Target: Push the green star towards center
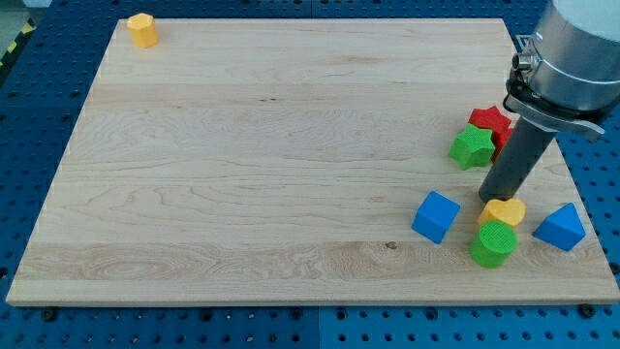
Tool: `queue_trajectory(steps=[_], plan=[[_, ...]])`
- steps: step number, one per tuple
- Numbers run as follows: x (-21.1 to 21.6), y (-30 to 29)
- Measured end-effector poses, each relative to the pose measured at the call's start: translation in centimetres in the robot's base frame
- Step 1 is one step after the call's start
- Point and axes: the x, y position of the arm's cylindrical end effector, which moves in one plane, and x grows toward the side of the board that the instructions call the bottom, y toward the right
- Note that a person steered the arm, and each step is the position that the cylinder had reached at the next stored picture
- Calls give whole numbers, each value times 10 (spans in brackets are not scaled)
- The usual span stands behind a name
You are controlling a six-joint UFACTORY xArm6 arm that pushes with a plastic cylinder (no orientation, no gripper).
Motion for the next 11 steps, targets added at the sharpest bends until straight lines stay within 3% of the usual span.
queue_trajectory(steps=[2, 4, 10, 11], plan=[[-60, 5], [-105, -43], [-120, -232], [-120, -242]])
